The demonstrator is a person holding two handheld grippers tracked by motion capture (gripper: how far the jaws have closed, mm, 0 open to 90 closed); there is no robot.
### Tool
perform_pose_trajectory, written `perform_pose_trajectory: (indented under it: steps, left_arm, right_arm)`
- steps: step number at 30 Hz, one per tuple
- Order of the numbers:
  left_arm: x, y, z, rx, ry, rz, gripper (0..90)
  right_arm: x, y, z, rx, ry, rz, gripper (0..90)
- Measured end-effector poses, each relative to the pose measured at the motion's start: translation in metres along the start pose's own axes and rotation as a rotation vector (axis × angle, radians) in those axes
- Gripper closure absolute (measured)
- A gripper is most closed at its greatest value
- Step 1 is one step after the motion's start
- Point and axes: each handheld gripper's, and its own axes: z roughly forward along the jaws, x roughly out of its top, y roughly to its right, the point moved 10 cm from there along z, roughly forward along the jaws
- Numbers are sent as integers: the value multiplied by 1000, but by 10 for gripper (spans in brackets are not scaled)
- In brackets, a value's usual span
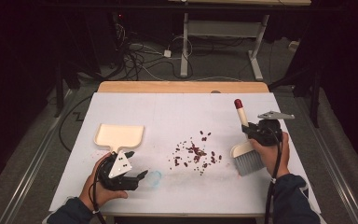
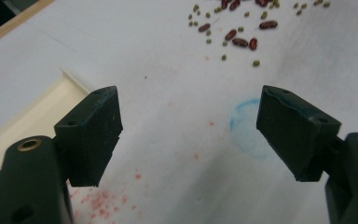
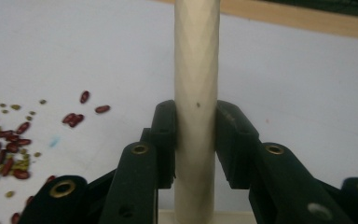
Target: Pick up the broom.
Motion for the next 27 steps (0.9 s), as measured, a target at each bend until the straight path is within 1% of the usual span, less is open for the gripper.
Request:
perform_pose_trajectory:
  steps: [2,4,6,7,9,10,11,12,13,14,17,18,19,20,21,23,24,25,27]
  left_arm:
    - [11,2,1,-20,26,-17,213]
    - [25,7,4,-52,54,-29,213]
    - [41,16,8,-85,82,-22,214]
    - [50,22,11,-113,95,-22,215]
    - [71,36,16,-165,125,-10,215]
    - [83,43,19,-186,139,0,215]
    - [95,52,23,-215,153,2,215]
    - [107,61,27,-252,168,2,215]
    - [107,61,27,-252,168,2,215]
    - [130,78,37,-302,193,20,215]
    - [157,102,57,-362,208,32,215]
    - [164,109,64,-370,208,37,215]
    - [169,115,70,-378,208,47,215]
    - [175,119,76,-377,211,49,215]
    - [179,122,80,-372,214,53,216]
    - [188,125,84,-367,233,37,219]
    - [188,125,84,-367,233,37,226]
    - [195,126,88,-358,247,33,228]
    - [198,125,91,-339,256,31,266]
  right_arm:
    - [4,-4,-11,7,40,-8,713]
    - [7,-8,-20,12,72,-9,714]
    - [11,-12,-28,28,98,-7,715]
    - [13,-14,-32,34,114,-3,716]
    - [19,-20,-39,49,143,-8,716]
    - [22,-23,-42,47,160,-11,716]
    - [24,-26,-44,50,171,-22,717]
    - [27,-30,-46,56,178,-33,716]
    - [30,-33,-48,59,196,-31,717]
    - [32,-36,-49,68,205,-33,716]
    - [36,-45,-56,82,229,-40,716]
    - [38,-50,-59,90,233,-50,716]
    - [40,-54,-63,92,248,-56,716]
    - [42,-58,-67,94,261,-62,716]
    - [44,-63,-71,99,264,-74,716]
    - [48,-72,-78,109,289,-83,716]
    - [49,-78,-81,117,289,-93,716]
    - [50,-84,-84,117,302,-100,715]
    - [52,-94,-88,108,313,-135,715]
